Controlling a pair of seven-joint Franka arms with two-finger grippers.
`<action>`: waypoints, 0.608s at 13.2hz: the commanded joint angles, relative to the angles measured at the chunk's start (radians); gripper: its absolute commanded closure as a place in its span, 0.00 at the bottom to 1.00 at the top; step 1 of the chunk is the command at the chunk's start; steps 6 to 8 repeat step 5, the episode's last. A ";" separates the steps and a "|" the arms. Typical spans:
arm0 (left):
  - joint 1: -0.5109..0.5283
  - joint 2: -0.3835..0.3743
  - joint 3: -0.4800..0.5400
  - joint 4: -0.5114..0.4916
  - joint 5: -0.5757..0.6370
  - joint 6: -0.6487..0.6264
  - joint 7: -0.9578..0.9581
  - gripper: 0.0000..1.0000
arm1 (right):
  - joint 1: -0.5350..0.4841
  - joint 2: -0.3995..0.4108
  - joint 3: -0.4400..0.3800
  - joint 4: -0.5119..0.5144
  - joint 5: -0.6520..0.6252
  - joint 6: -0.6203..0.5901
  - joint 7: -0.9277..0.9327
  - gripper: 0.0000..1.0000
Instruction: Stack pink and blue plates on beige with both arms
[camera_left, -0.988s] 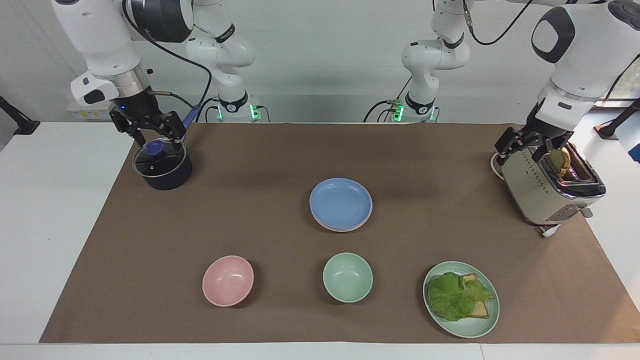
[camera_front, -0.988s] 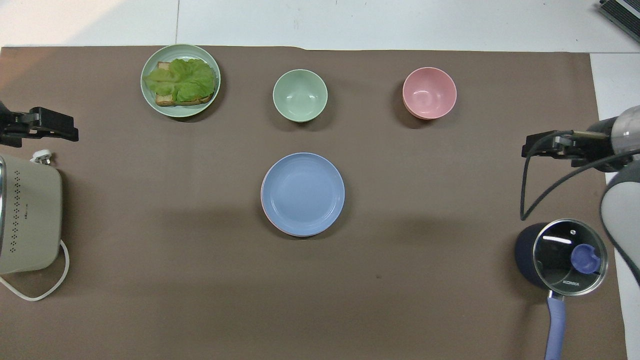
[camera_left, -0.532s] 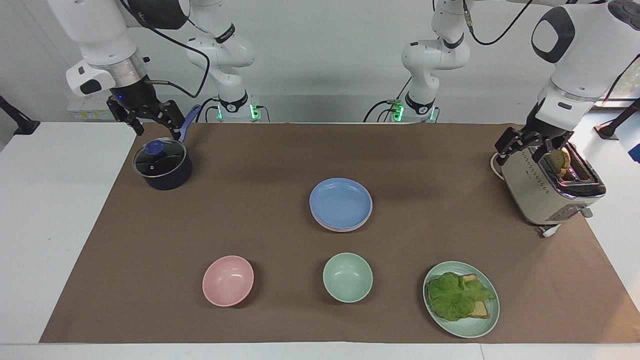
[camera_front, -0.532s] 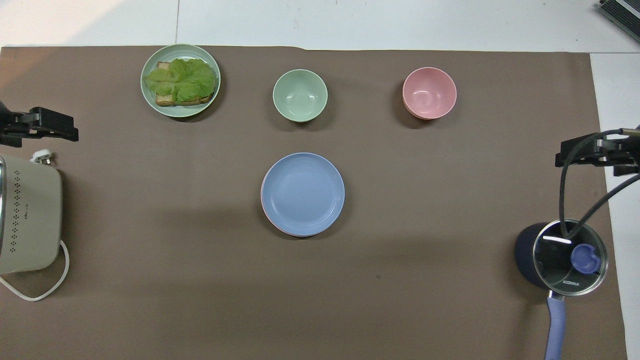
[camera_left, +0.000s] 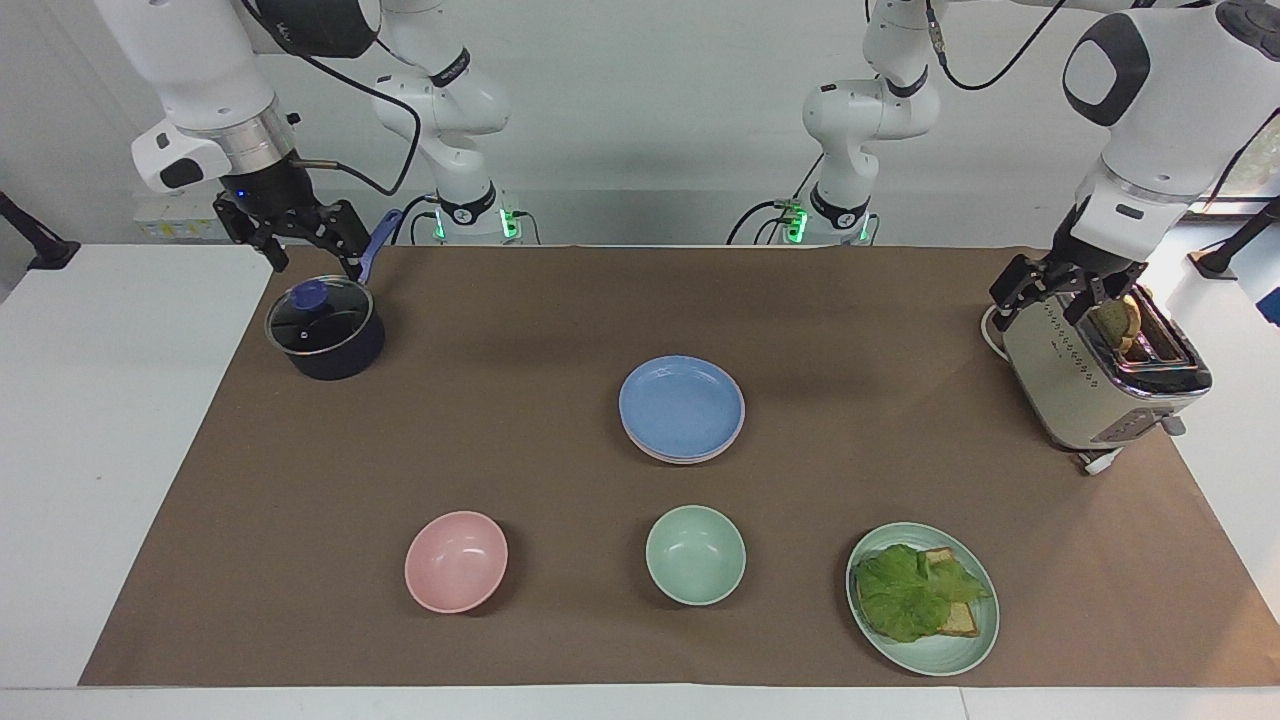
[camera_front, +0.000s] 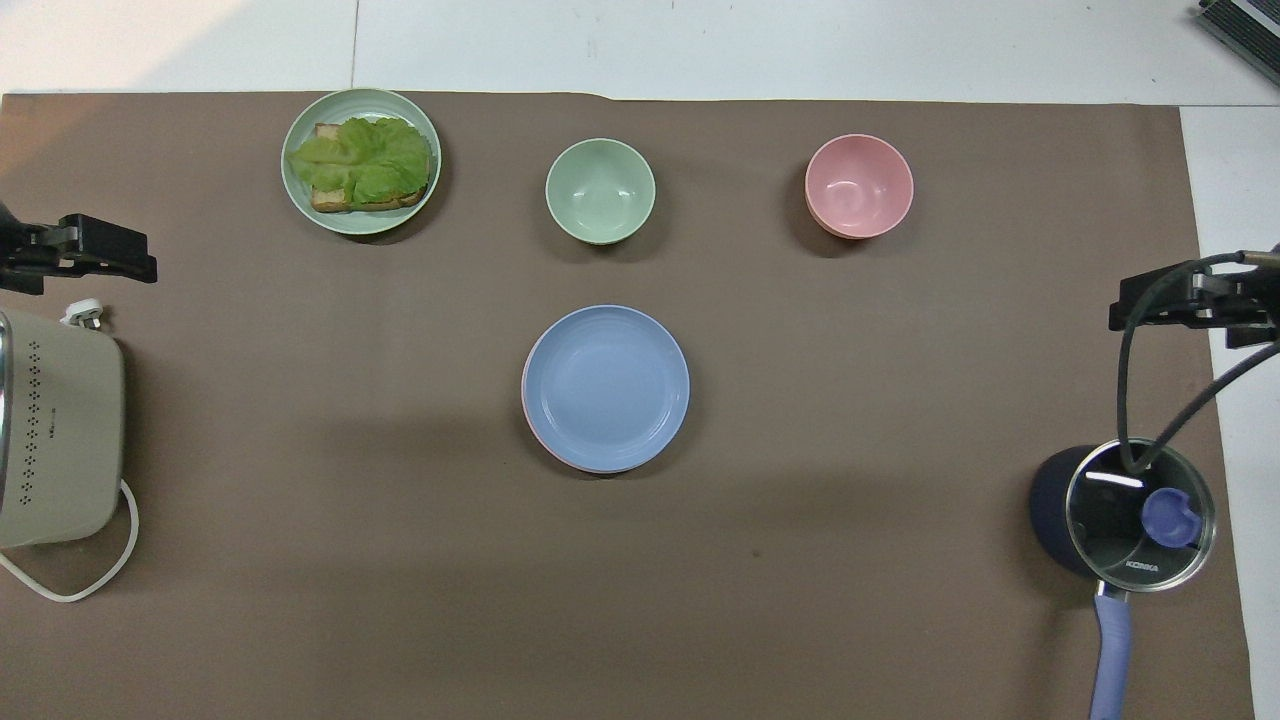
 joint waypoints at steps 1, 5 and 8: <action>-0.005 -0.013 0.004 0.000 0.014 -0.017 -0.005 0.00 | -0.012 0.013 0.011 0.024 -0.005 -0.008 -0.024 0.00; -0.005 -0.013 0.004 0.000 0.016 -0.017 -0.005 0.00 | -0.012 0.013 0.011 0.020 -0.005 -0.008 -0.025 0.00; -0.005 -0.013 0.004 0.000 0.016 -0.017 -0.005 0.00 | -0.012 0.013 0.011 0.020 -0.005 -0.008 -0.025 0.00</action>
